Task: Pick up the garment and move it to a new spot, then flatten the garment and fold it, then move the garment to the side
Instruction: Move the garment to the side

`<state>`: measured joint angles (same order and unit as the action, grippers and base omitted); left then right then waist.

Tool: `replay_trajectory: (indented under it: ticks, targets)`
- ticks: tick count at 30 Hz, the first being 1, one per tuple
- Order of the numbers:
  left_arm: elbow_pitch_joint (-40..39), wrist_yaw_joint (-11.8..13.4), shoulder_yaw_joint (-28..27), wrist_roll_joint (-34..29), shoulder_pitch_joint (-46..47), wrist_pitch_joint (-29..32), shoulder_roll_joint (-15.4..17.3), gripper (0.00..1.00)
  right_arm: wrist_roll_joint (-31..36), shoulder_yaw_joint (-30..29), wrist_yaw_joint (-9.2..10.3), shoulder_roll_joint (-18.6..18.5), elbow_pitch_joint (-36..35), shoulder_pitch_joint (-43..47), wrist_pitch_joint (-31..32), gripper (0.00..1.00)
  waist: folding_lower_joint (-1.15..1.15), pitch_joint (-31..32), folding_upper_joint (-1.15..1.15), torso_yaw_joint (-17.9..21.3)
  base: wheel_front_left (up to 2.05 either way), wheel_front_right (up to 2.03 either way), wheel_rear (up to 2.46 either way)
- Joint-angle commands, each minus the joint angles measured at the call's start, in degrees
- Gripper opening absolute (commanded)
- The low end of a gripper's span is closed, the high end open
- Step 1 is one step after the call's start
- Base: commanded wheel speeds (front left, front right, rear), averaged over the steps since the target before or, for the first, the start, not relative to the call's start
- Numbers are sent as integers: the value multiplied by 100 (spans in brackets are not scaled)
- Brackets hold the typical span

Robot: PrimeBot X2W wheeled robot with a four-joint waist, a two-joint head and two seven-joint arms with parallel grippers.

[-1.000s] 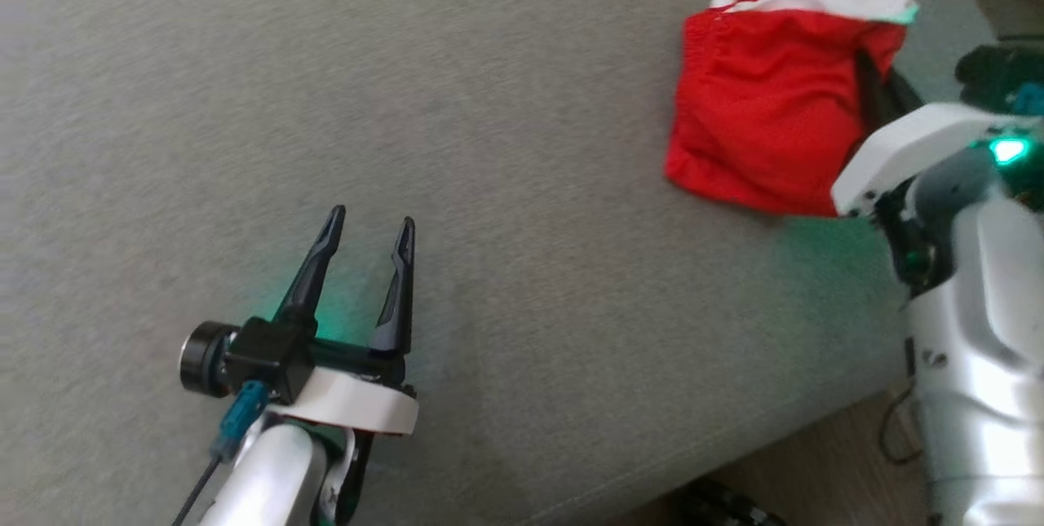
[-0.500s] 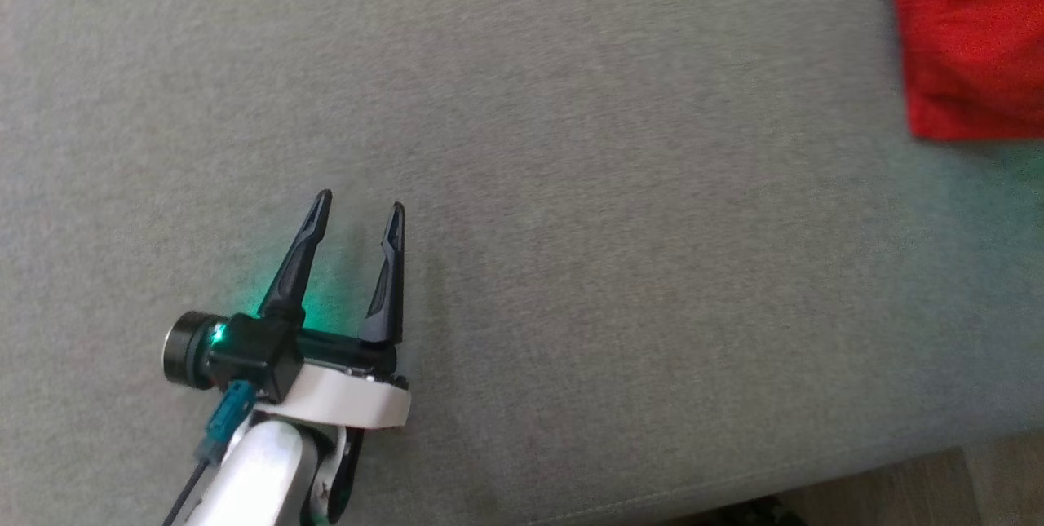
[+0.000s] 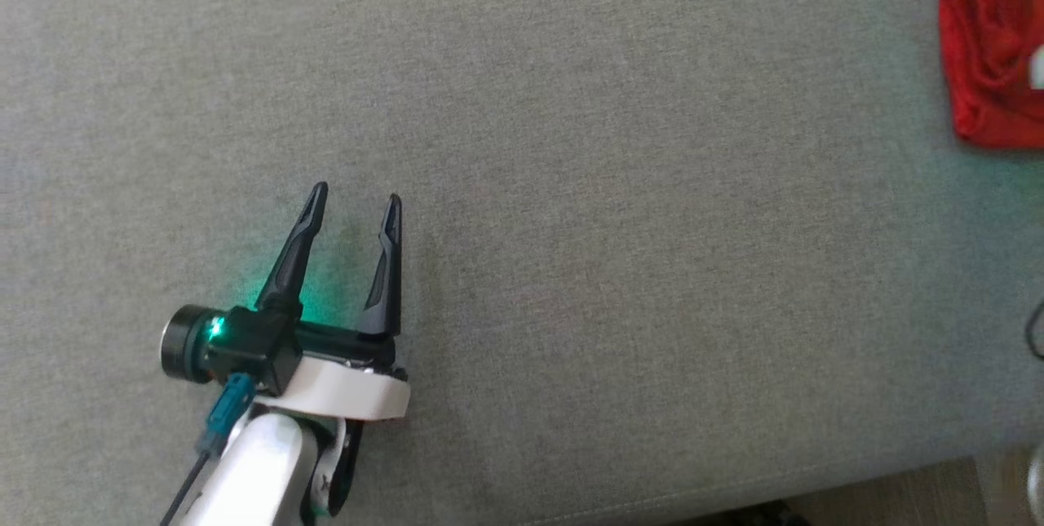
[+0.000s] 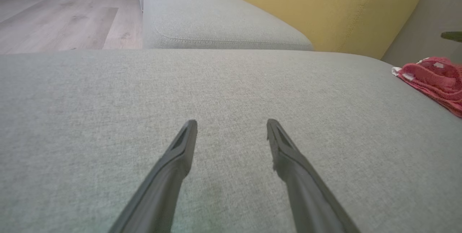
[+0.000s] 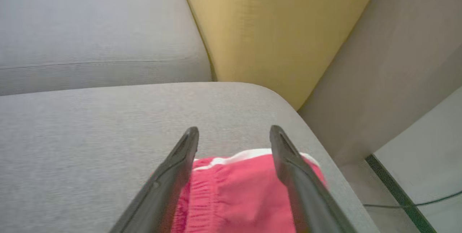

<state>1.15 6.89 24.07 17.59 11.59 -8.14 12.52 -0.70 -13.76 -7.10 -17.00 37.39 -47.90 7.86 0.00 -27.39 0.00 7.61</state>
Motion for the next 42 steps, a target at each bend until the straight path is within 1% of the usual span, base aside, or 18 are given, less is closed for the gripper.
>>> replay_trajectory:
  ticks: [1, 8, 14, 20, 23, 24, 27, 28, 31, 34, 36, 42]
  targets:
    - [-119, 19, -136, -10, 135, -41, 18, 100, -81, 220, -39, 15, -242, -30, -109, 100, 0, 92, 0, -13, 0, 0, 0]
    - [102, 19, -208, 163, 142, -212, -75, 100, -276, 634, -39, 208, -507, 271, -278, 100, 0, 537, 0, -208, 0, 0, 0]
    - [386, 50, -398, 409, 30, -402, -167, 100, -424, 796, -39, 482, -785, 803, -468, 100, 0, 1132, 0, -558, 0, 0, 0]
    - [653, 59, -614, 666, -232, -546, -235, 100, -494, 855, -39, 821, -1309, 1738, -671, 100, 0, 1760, 0, -959, 0, 0, 0]
    - [758, 80, -741, 786, -433, -586, -235, 100, -459, 898, -39, 1072, -1577, 2291, -808, 100, 0, 2048, 0, -1094, 0, 0, 0]
    - [824, 79, -792, 838, -566, -602, -219, 100, -467, 917, -39, 1217, -1763, 2678, -924, 100, 0, 2217, 0, -1182, 0, 0, 0]
    - [932, 90, -819, 876, -761, -613, -190, 100, -543, 890, -39, 1362, -2042, 3245, -1209, 100, 0, 2433, 0, -1284, 0, 0, 0]
    - [932, 90, -819, 876, -761, -613, -190, 100, -543, 890, -39, 1362, -2042, 3245, -1209, 100, 0, 2433, 0, -1284, 0, 0, 0]
    - [1001, 70, -779, 910, -951, -614, -185, 100, -670, 917, -39, 1405, -2293, 3794, -1389, 100, 0, 2582, 0, -1361, 0, 0, 0]
    - [1057, 61, -714, 918, -1093, -604, -191, 100, -1100, 965, -39, 1409, -2482, 4305, -1547, 100, 0, 2706, 0, -1443, 0, 0, 0]
    - [1083, 70, -684, 918, -1156, -599, -195, 100, -1235, 968, -39, 1410, -2611, 4611, -1622, 100, 0, 2756, 0, -1491, 0, 0, 0]
    - [1119, 61, -608, 931, -1237, -555, -185, 100, -1197, 1230, -39, 1411, -2974, 5248, -1615, 100, 0, 2792, 0, -1524, 0, 0, 0]
